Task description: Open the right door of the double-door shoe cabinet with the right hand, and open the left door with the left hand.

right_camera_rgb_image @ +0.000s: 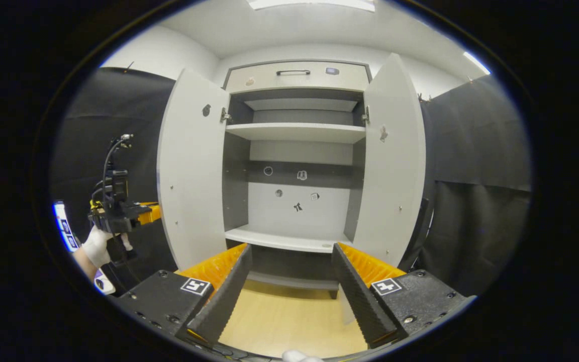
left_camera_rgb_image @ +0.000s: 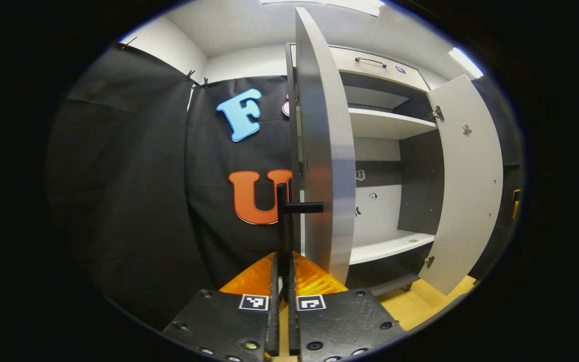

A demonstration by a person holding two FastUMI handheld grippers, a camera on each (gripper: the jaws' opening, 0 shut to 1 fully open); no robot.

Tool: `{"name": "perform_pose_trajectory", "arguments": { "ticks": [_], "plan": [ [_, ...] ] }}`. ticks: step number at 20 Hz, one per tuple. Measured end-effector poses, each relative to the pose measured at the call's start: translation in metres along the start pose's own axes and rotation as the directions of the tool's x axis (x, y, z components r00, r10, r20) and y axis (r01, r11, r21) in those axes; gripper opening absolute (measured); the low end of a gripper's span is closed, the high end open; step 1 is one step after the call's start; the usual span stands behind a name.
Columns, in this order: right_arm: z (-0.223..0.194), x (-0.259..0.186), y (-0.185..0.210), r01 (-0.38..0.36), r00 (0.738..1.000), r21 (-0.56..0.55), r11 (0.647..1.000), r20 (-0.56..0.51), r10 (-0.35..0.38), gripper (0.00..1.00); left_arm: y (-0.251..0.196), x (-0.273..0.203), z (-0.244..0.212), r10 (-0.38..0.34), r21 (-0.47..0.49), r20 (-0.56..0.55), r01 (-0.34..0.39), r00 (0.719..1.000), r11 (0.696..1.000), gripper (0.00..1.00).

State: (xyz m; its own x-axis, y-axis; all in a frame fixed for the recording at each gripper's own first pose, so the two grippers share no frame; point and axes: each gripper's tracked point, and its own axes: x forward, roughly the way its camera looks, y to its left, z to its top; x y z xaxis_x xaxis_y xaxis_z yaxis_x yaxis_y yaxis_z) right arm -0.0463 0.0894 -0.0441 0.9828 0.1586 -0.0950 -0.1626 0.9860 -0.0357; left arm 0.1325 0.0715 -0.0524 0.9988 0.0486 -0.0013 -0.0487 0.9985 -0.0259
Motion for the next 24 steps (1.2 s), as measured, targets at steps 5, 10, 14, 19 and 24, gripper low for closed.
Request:
{"name": "perform_pose_trajectory", "arguments": {
  "ticks": [5, 10, 14, 19, 24],
  "plan": [
    [0.004, -0.006, -0.002, 0.015, 1.000, -0.009, 1.000, 0.009, -0.015, 1.00, 0.018, -0.018, -0.001, 0.059, -0.022, 0.015, -0.059, 0.998, 0.998, 0.90],
    [0.003, -0.009, 0.001, 0.012, 1.000, -0.007, 1.000, 0.008, -0.012, 1.00, 0.009, -0.030, 0.002, 0.027, 0.000, 0.032, -0.027, 0.999, 1.000, 0.92],
    [0.005, -0.018, -0.001, 0.004, 1.000, -0.011, 1.000, 0.020, -0.004, 1.00, 0.001, -0.042, 0.002, 0.024, -0.020, 0.019, -0.023, 1.000, 1.000, 0.93],
    [0.008, -0.031, -0.015, 0.004, 0.999, 0.001, 1.000, 0.034, -0.004, 1.00, -0.013, -0.075, 0.012, 0.055, -0.029, 0.029, -0.054, 0.998, 0.998, 0.95],
    [0.012, -0.049, -0.046, 0.009, 0.999, 0.010, 1.000, 0.043, -0.010, 1.00, -0.051, -0.123, 0.035, 0.077, 0.009, 0.045, -0.077, 0.996, 0.997, 0.95]
  ]
}}
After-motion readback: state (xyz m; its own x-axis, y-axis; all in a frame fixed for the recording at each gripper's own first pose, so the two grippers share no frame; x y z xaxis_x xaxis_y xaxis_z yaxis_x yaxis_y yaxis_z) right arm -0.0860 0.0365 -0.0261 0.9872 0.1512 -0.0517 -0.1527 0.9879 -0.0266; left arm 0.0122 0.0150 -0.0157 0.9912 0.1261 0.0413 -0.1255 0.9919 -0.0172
